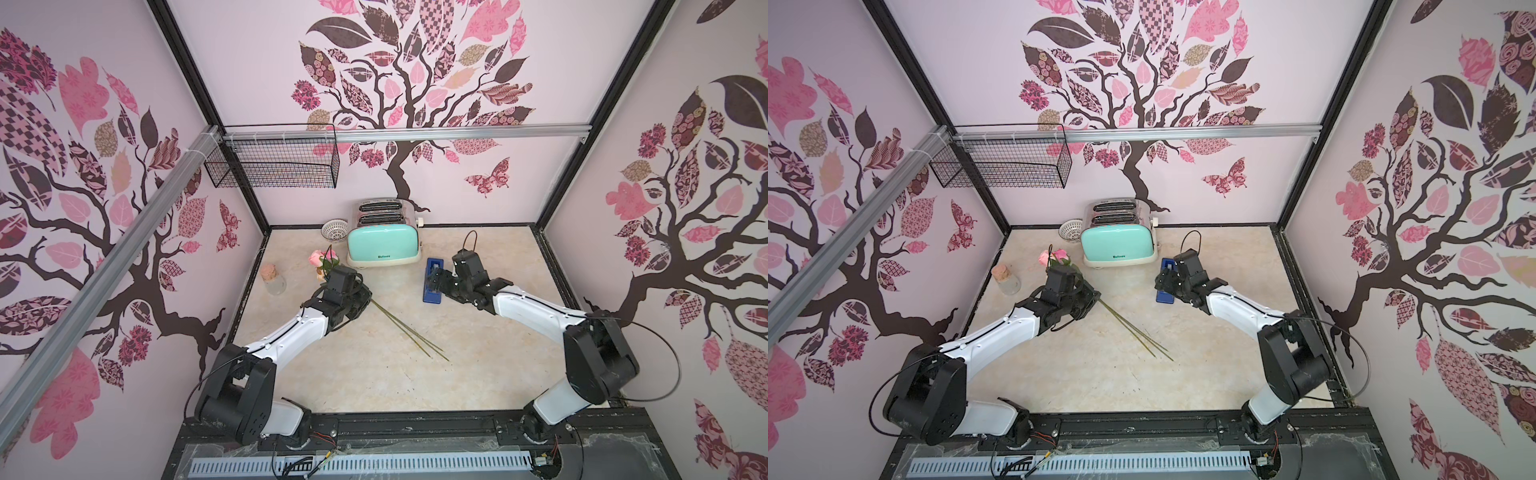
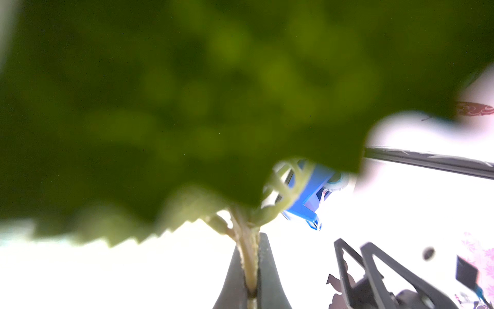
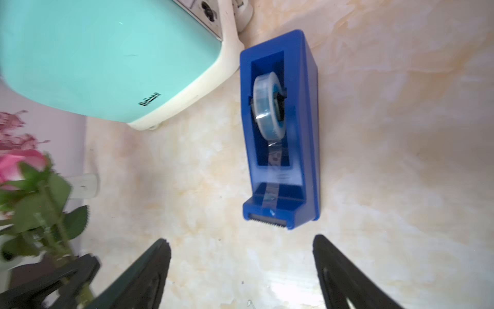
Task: Wrap bouquets with tape
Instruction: Move the Tape Cutter to the center of the board, then pull the tape from the tape cutter.
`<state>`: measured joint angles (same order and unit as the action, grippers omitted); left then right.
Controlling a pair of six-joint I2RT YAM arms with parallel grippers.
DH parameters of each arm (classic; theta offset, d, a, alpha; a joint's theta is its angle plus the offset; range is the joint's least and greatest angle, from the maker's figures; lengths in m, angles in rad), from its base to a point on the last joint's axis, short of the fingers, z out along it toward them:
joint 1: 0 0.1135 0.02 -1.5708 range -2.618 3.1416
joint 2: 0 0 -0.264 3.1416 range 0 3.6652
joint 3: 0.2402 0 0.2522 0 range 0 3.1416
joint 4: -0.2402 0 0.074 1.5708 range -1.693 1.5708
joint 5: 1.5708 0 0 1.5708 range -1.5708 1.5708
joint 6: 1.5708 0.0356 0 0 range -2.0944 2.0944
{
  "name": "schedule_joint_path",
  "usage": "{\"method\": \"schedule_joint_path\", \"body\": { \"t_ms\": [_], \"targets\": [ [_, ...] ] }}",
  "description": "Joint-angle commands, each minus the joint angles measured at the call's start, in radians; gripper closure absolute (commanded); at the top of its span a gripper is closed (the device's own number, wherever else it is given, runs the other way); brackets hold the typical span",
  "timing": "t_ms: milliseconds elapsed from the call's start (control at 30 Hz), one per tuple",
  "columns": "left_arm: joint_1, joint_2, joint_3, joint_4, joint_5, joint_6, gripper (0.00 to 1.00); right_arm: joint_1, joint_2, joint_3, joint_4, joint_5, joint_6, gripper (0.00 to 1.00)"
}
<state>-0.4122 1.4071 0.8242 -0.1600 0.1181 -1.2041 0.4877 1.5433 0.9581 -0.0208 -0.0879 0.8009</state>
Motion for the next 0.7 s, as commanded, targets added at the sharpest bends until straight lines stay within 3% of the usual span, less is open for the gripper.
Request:
{"method": "schedule_joint_path", "body": {
  "t_ms": [0,200,500,667],
  "targets": [
    [0.004,-0.009,0.024,-0.002,0.008,0.022,1.00,-0.005,-0.069,-0.129,0.224,-0.069,0.159,0.22],
    [0.010,-0.002,0.037,-0.003,0.024,0.027,1.00,-0.021,-0.081,-0.321,0.550,-0.136,0.399,0.43],
    [0.019,0.006,0.047,-0.009,0.032,0.032,1.00,-0.043,0.030,-0.402,0.838,-0.155,0.586,0.52],
    [0.026,0.010,0.049,-0.009,0.035,0.032,1.00,-0.044,0.092,-0.380,0.869,-0.160,0.616,0.52]
  ]
}}
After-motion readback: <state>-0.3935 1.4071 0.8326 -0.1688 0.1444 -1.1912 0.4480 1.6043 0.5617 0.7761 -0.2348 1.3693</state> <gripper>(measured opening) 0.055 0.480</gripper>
